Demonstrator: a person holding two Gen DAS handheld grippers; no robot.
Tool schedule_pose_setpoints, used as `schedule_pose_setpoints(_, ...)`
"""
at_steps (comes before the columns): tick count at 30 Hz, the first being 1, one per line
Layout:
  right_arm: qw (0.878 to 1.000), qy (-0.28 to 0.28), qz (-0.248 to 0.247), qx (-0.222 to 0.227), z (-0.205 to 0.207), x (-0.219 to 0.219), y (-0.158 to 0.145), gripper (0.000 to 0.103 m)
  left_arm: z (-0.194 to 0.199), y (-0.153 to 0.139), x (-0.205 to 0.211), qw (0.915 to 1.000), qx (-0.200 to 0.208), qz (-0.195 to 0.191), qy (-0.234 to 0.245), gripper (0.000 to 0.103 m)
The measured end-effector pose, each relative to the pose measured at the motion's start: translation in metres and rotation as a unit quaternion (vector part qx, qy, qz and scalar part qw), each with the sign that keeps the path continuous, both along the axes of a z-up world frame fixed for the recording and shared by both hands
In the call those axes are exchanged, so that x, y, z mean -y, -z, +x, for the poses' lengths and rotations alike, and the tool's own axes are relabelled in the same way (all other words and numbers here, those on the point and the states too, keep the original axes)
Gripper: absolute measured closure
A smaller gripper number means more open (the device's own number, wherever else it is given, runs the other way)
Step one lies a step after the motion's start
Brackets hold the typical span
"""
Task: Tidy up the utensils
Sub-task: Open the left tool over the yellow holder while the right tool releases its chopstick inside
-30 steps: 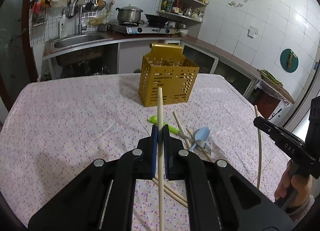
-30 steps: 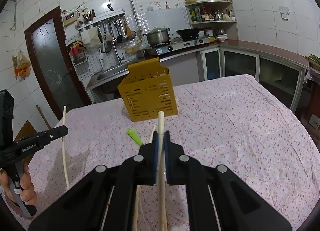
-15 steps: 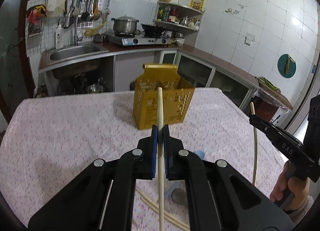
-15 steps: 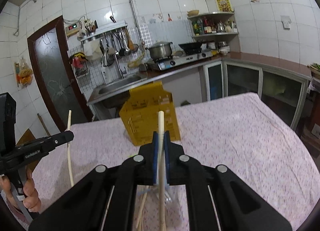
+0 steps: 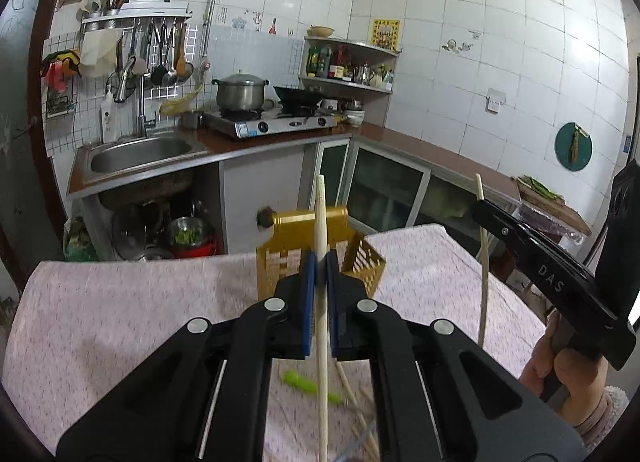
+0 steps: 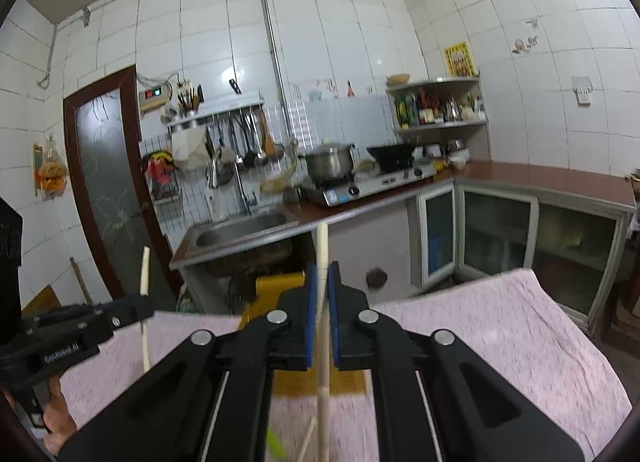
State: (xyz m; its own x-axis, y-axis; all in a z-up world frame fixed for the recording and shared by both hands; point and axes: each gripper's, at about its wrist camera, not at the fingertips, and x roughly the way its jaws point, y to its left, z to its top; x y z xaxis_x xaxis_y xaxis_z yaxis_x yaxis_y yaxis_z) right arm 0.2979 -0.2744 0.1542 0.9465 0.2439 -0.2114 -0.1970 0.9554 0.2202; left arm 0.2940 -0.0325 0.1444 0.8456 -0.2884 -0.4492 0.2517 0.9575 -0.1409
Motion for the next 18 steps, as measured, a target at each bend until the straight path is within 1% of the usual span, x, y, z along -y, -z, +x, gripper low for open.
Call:
schedule_pose_setpoints(5,1.000,0.009,-0.015,0.017,0.032,-0.007,-0.013,0.097,0.036,-0.007,0.005,0.9997,0.021,0.003,-0.014,0.099)
schedule_pose_setpoints(9,0.999,0.018,-0.012,0.037,0.057,-0.008,-0.022,0.097,0.067,-0.012,0.006,0.9990,0.036,0.002,-0.024,0.099)
schedule_pose_setpoints(16,0.996,0.034,0.035,0.079,0.098,0.001,-0.036,0.097,0.102,-0.023,-0.002,0.9978,0.057,-0.010,-0.033,0.099)
schedule_pose_setpoints(18,0.994,0.040,0.046,0.089,0.107,0.001,-0.038,0.097,0.108,-0.029,-0.005,0.9970,0.067,-0.021,-0.034,0.099)
